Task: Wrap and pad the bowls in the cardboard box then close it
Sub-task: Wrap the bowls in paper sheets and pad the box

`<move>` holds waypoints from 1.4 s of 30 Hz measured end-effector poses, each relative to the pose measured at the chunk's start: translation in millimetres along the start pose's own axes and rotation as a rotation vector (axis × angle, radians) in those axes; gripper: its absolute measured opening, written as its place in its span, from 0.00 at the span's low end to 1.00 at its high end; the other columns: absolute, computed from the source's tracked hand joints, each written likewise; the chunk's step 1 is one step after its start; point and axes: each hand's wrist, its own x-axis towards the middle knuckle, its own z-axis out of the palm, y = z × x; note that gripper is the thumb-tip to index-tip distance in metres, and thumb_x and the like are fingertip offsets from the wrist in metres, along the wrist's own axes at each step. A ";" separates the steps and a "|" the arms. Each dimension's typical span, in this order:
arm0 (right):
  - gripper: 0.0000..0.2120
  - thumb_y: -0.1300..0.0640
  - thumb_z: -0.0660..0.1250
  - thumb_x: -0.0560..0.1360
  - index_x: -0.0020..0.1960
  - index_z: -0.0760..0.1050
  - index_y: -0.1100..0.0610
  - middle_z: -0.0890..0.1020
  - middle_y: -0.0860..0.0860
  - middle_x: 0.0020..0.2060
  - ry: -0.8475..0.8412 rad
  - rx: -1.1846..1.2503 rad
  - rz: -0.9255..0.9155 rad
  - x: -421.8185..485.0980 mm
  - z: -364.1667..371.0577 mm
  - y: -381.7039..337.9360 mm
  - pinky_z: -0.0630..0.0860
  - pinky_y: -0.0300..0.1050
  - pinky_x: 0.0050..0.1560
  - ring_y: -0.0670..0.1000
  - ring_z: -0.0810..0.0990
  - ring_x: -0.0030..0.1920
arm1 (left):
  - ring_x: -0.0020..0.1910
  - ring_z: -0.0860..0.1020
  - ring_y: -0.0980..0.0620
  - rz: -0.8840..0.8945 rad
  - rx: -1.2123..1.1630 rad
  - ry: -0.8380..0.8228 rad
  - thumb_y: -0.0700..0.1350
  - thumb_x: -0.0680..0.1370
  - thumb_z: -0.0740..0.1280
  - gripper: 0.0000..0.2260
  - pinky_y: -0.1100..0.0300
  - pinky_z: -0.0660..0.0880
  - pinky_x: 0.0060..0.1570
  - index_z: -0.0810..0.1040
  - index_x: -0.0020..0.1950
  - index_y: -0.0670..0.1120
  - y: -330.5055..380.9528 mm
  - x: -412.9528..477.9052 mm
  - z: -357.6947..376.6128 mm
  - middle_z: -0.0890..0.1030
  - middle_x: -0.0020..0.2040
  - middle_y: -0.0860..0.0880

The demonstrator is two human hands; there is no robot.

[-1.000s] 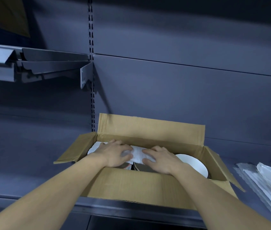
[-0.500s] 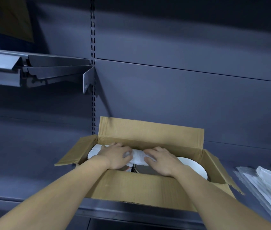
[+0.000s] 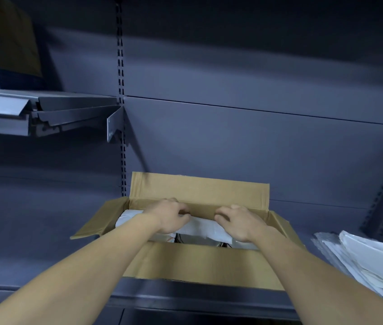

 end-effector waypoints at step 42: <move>0.23 0.45 0.59 0.80 0.74 0.66 0.50 0.67 0.49 0.73 0.107 0.048 0.502 -189.3 -6.6 342.5 0.64 0.50 0.72 0.51 0.63 0.73 | 0.65 0.71 0.49 0.645 0.036 -0.117 0.56 0.79 0.61 0.17 0.52 0.72 0.59 0.72 0.68 0.57 368.2 120.6 121.5 0.72 0.70 0.54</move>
